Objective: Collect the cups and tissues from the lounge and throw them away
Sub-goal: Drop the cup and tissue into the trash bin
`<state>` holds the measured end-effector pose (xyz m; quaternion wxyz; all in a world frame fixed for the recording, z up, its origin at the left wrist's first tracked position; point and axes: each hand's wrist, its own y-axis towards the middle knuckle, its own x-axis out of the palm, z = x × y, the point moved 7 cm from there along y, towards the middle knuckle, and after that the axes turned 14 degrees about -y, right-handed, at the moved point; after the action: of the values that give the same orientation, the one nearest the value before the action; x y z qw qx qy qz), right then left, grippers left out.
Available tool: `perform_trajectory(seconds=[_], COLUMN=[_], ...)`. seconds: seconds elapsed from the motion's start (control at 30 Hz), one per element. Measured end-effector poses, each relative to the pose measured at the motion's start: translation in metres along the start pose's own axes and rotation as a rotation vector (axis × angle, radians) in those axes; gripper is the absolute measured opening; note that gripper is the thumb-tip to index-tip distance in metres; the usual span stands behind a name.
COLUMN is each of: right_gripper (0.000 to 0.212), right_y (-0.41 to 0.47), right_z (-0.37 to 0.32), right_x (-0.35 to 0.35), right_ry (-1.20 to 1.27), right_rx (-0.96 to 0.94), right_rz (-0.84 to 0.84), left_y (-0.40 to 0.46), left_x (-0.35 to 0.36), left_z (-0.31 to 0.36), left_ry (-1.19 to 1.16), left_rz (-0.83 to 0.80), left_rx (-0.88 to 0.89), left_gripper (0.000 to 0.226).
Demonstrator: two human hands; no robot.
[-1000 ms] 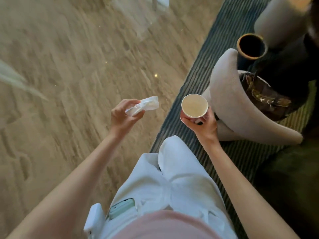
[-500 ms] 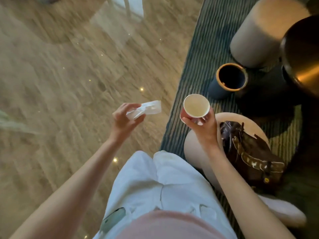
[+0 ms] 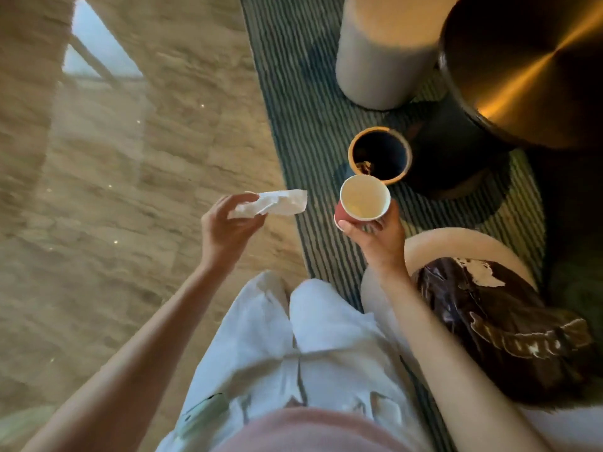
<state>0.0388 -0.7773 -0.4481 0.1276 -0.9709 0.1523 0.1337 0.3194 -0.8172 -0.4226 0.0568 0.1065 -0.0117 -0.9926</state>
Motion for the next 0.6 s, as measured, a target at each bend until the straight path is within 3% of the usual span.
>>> perform_trajectory(seconds=[0.13,0.37,0.6], right_gripper=[0.064,0.063,0.072], right_y=[0.046,0.139,0.243], right_z=[-0.008,0.015,0.067], right_x=[-0.003,-0.031,-0.057], right_ry=[0.043,0.002,0.005], right_rx=[0.073,0.243,0.456], right_rz=[0.167,0.439,0.578], left_y=[0.095,0.232,0.329], left_x=[0.049,0.194,0.346], left_z=[0.0,-0.015,-0.052], left_ry=[-0.064,0.01,0.087], left_rz=[-0.171,-0.513,-0.851], left_rx=[-0.054,0.041,0.067], left_gripper=[0.022,0.019,0.021])
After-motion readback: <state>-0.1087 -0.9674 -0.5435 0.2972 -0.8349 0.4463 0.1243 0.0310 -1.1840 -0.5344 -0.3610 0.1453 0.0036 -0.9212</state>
